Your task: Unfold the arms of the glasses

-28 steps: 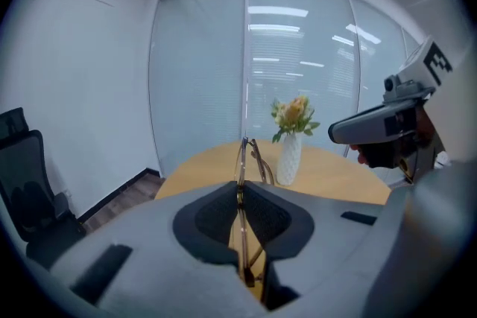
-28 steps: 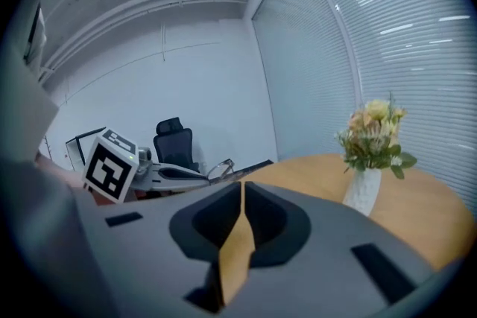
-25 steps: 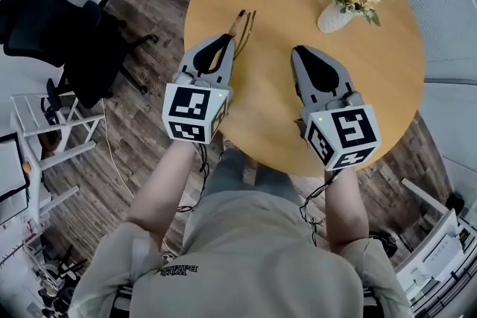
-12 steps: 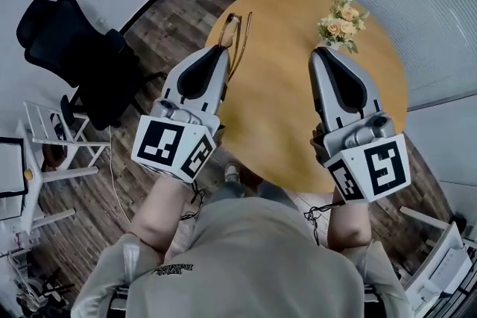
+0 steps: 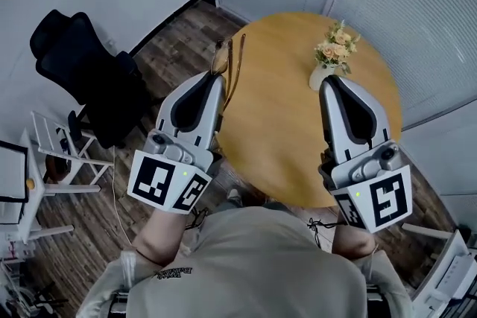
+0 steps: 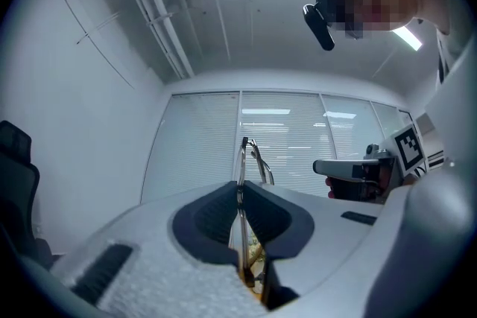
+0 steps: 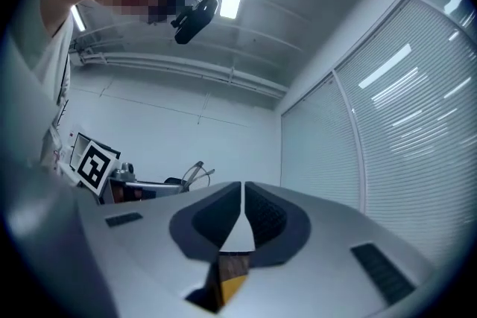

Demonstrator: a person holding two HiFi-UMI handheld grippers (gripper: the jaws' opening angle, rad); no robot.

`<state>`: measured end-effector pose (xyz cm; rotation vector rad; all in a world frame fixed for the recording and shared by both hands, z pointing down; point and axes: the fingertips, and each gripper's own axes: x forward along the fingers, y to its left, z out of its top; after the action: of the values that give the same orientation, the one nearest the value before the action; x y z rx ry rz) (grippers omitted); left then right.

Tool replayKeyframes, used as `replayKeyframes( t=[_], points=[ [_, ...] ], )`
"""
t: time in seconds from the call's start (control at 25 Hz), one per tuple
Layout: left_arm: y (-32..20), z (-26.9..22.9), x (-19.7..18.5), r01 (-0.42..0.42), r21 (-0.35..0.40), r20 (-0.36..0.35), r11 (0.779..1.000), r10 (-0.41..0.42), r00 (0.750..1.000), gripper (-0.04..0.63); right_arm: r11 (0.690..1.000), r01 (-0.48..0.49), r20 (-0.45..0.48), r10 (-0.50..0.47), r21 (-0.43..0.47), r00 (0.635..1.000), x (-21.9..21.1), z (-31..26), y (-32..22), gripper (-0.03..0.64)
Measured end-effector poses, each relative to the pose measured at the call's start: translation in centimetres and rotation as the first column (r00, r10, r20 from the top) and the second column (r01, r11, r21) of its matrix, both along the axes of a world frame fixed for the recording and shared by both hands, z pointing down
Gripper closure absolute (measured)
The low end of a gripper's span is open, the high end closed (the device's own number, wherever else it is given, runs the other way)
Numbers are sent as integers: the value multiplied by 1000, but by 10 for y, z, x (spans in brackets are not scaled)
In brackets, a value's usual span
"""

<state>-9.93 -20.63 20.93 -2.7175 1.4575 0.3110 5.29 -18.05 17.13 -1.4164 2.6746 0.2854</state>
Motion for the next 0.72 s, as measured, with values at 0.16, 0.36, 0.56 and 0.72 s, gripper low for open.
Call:
replayKeyframes(
  t=[0.16,0.36,0.56,0.72],
  points=[
    [12,-6,-9,13,22,-29,1000,-12,1000,555,999,44,26,-44,-18,999,-4,2,12,580],
    [20,3,-13,41,33,-37,999,-40,999,555,998,36,-40,-38,-42,998,-8,27,20,581],
    [21,20,-14,37,-10,-22,999,-37,999,555,992,35,-46,-41,-123,998,-8,53,22,580],
    [20,23,-15,29,-19,-11,999,-29,1000,557,989,35,-48,-42,-141,998,-8,58,23,580]
  ],
)
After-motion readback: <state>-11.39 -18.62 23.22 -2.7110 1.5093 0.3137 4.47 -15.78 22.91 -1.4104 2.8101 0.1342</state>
